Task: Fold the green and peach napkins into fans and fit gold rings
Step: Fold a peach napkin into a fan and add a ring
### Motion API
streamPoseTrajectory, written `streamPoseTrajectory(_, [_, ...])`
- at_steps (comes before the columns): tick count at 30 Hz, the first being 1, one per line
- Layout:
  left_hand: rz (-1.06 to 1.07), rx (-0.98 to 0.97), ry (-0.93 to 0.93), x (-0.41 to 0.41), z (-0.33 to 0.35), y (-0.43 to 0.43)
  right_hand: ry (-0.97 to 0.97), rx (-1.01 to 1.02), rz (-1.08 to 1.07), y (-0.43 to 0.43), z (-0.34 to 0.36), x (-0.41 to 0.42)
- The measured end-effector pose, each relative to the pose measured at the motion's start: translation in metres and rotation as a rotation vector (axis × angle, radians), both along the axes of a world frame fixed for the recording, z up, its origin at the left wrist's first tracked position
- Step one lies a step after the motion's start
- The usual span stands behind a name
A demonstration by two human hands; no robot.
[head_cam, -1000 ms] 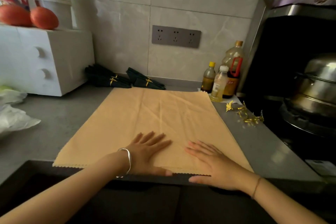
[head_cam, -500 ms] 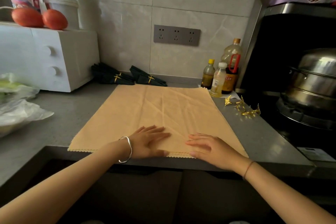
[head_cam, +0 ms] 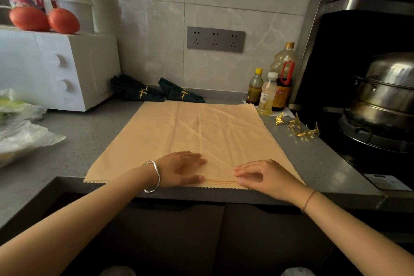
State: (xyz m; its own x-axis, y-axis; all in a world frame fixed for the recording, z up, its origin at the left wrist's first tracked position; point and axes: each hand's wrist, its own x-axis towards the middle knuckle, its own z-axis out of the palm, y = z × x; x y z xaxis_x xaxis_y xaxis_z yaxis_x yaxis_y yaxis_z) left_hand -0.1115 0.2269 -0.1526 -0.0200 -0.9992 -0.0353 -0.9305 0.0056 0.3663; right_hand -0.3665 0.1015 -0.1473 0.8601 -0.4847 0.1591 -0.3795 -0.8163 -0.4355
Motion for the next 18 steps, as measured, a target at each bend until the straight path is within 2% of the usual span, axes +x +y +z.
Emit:
streamPoseTrajectory(4, [-0.014, -0.044, -0.009, 0.000, 0.001, 0.002, 0.037, -0.195, 0.016, 0.002, 0.002, 0.001])
streamPoseTrajectory(7, [0.003, -0.053, -0.064, 0.003, 0.003, 0.005, 0.089, -0.258, -0.052, -0.003, 0.004, 0.004])
streamPoseTrajectory(9, [0.017, -0.058, -0.110, 0.009, 0.006, 0.012, 0.132, -0.217, -0.089, -0.012, 0.005, 0.008])
streamPoseTrajectory(14, [0.127, 0.017, -0.184, 0.028, 0.035, 0.027, 0.086, -0.016, -0.128, -0.037, 0.021, 0.009])
streamPoseTrajectory(18, [0.286, 0.053, -0.077, 0.054, 0.056, 0.031, 0.169, 0.107, -0.051, -0.047, 0.044, 0.009])
